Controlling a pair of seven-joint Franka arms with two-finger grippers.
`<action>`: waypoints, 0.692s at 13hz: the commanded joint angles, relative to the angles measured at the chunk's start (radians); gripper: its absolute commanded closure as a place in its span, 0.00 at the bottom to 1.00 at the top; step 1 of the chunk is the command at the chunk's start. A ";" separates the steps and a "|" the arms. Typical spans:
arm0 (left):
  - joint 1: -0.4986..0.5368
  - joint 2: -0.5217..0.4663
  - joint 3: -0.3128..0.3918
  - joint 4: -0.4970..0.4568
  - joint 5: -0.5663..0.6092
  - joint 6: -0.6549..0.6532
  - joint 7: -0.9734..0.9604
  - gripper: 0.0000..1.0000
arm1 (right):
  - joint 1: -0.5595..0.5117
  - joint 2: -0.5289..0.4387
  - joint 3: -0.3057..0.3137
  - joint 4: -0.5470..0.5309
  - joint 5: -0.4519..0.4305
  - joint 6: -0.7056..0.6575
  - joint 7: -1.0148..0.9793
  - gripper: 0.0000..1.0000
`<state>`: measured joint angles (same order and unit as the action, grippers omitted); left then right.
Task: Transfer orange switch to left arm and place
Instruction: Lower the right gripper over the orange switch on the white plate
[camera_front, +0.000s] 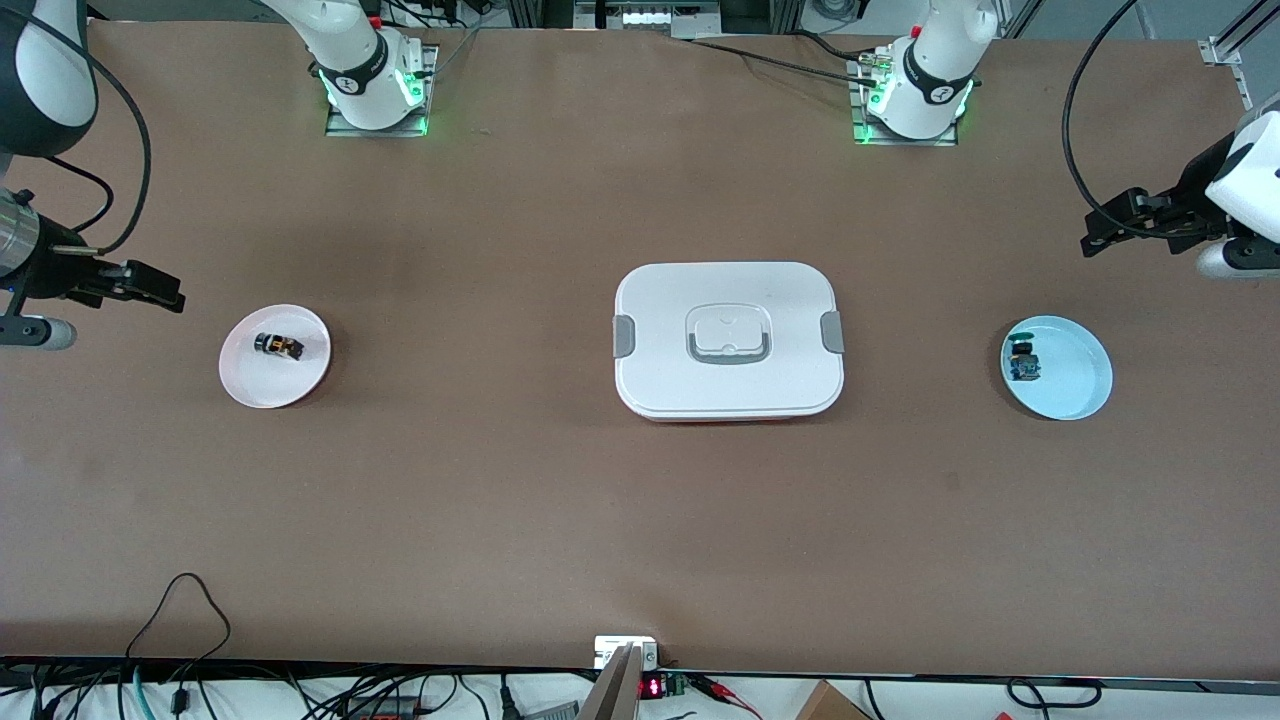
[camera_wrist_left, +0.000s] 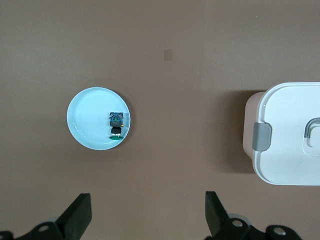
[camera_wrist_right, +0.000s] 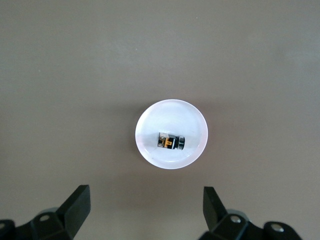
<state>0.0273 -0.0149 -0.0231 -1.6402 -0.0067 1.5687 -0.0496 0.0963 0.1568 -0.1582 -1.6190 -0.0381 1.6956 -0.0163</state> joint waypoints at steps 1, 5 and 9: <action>-0.001 0.012 0.002 0.026 -0.015 -0.019 0.000 0.00 | -0.009 0.055 0.000 0.019 -0.020 0.024 -0.008 0.00; -0.001 0.012 0.002 0.026 -0.015 -0.021 0.000 0.00 | -0.013 0.130 -0.004 0.019 -0.023 0.088 -0.007 0.00; -0.001 0.012 0.002 0.026 -0.015 -0.021 0.000 0.00 | -0.036 0.153 -0.006 -0.108 -0.022 0.249 -0.011 0.00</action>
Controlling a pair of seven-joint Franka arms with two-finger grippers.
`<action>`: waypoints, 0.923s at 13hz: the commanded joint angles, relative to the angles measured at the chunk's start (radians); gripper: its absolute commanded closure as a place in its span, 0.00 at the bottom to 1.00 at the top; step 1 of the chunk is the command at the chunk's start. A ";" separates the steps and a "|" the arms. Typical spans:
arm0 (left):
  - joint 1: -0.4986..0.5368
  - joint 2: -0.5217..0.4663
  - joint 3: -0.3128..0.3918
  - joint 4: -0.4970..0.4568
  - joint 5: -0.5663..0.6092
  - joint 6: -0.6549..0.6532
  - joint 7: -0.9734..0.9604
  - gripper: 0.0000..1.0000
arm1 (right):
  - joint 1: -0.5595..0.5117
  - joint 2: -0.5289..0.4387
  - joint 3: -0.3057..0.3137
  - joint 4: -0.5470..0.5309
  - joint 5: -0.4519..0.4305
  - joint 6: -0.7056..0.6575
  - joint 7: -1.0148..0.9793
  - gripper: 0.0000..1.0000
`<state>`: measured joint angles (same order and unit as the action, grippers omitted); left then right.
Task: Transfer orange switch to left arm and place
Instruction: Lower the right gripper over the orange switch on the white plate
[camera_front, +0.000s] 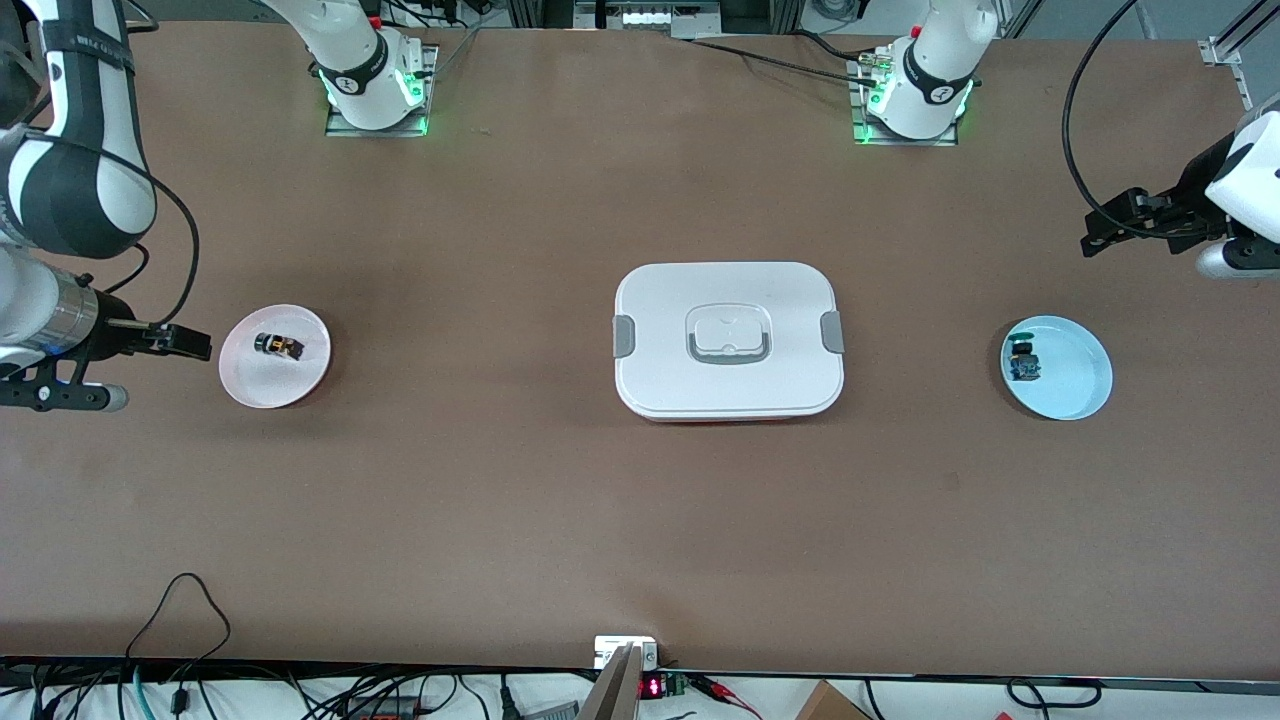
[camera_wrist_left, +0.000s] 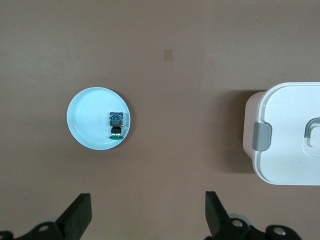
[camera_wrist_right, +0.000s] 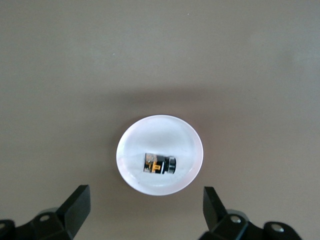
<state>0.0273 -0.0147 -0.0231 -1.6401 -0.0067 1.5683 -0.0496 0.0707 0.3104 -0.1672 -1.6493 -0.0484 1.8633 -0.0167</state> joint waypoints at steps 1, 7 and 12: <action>-0.001 0.012 0.002 0.026 -0.015 -0.021 0.000 0.00 | -0.017 -0.001 0.003 -0.125 -0.011 0.132 -0.011 0.00; -0.001 0.012 0.002 0.026 -0.015 -0.020 0.000 0.00 | -0.025 0.006 0.005 -0.375 -0.001 0.405 0.004 0.00; -0.001 0.012 0.002 0.026 -0.015 -0.021 0.000 0.00 | -0.034 0.067 0.005 -0.425 0.004 0.490 0.033 0.00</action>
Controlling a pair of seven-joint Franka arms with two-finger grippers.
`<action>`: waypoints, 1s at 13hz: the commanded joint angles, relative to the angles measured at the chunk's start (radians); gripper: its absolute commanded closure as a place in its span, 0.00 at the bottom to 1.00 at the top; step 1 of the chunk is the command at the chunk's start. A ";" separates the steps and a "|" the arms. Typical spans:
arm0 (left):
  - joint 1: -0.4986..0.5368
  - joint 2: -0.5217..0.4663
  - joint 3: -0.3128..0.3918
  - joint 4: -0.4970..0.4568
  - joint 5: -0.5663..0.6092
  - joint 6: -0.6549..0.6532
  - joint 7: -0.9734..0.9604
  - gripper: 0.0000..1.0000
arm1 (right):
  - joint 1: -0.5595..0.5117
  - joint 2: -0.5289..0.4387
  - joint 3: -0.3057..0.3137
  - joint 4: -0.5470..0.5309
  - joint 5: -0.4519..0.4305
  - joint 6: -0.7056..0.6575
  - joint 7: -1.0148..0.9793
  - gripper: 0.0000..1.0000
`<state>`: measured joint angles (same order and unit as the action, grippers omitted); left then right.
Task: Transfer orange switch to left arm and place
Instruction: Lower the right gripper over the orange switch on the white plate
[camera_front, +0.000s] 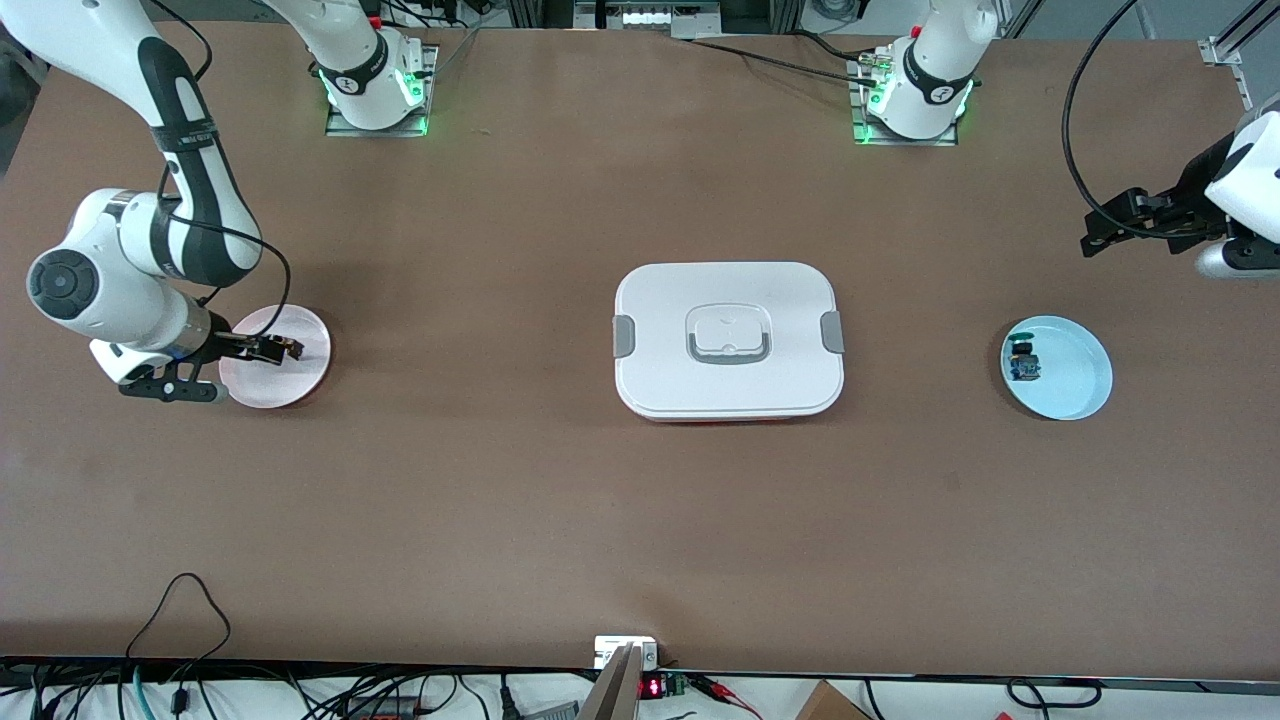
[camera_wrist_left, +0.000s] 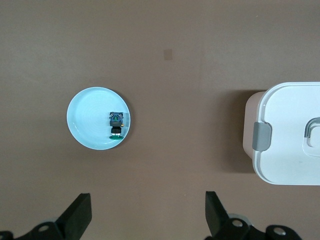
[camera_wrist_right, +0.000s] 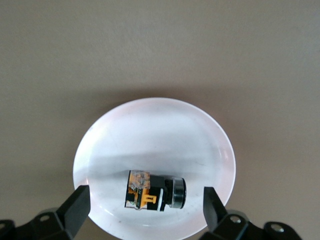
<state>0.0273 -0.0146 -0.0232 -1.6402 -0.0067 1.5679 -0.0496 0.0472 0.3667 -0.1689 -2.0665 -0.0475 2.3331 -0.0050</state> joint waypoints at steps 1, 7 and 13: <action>-0.001 0.012 0.002 0.026 -0.015 -0.019 0.000 0.00 | -0.009 0.018 0.006 -0.009 0.003 0.019 0.031 0.00; 0.000 0.013 0.002 0.025 -0.015 -0.020 0.000 0.00 | -0.009 0.043 0.006 -0.090 0.006 0.121 0.066 0.00; 0.000 0.016 0.002 0.026 -0.015 -0.020 0.000 0.00 | -0.020 0.049 0.006 -0.119 0.006 0.155 0.066 0.00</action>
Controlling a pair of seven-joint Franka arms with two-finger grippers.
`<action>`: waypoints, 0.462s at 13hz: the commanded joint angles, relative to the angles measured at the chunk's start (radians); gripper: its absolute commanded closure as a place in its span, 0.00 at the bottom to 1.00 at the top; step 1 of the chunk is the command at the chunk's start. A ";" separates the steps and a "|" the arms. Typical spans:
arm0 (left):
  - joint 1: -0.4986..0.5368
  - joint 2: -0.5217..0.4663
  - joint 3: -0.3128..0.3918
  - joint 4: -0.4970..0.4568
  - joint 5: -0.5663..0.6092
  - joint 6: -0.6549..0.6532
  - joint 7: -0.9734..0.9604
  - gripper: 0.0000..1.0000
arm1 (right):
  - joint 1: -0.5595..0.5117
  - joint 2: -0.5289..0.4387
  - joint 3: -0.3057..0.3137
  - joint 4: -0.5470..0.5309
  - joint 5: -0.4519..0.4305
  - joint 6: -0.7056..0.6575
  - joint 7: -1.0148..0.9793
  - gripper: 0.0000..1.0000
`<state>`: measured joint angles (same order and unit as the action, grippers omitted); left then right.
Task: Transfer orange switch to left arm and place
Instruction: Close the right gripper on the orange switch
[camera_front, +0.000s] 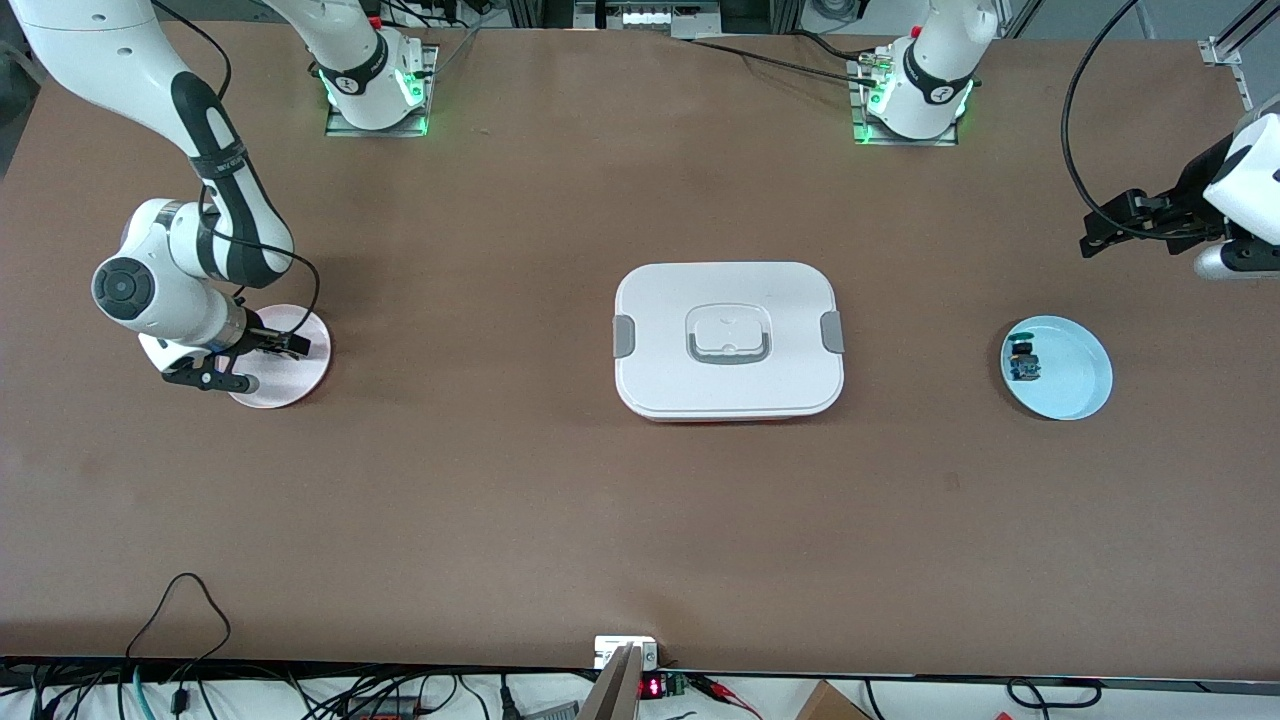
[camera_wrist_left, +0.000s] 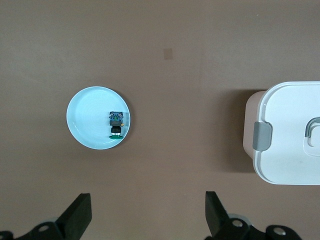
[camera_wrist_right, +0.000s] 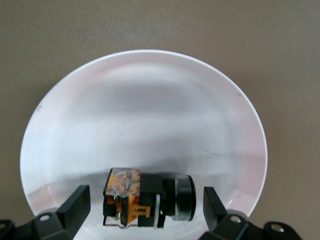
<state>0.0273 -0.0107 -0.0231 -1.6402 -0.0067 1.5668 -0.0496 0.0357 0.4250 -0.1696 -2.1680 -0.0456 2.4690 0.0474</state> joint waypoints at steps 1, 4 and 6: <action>0.000 0.012 0.002 0.026 -0.015 -0.019 0.000 0.00 | -0.010 -0.005 0.007 -0.018 0.006 0.022 0.014 0.00; 0.000 0.012 0.002 0.026 -0.015 -0.019 0.000 0.00 | -0.010 0.008 0.007 -0.018 0.006 0.027 0.014 0.00; 0.000 0.012 0.002 0.026 -0.015 -0.019 0.000 0.00 | -0.010 0.009 0.007 -0.018 0.006 0.027 0.012 0.00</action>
<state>0.0273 -0.0075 -0.0231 -1.6401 -0.0067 1.5668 -0.0496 0.0348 0.4360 -0.1695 -2.1736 -0.0452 2.4749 0.0478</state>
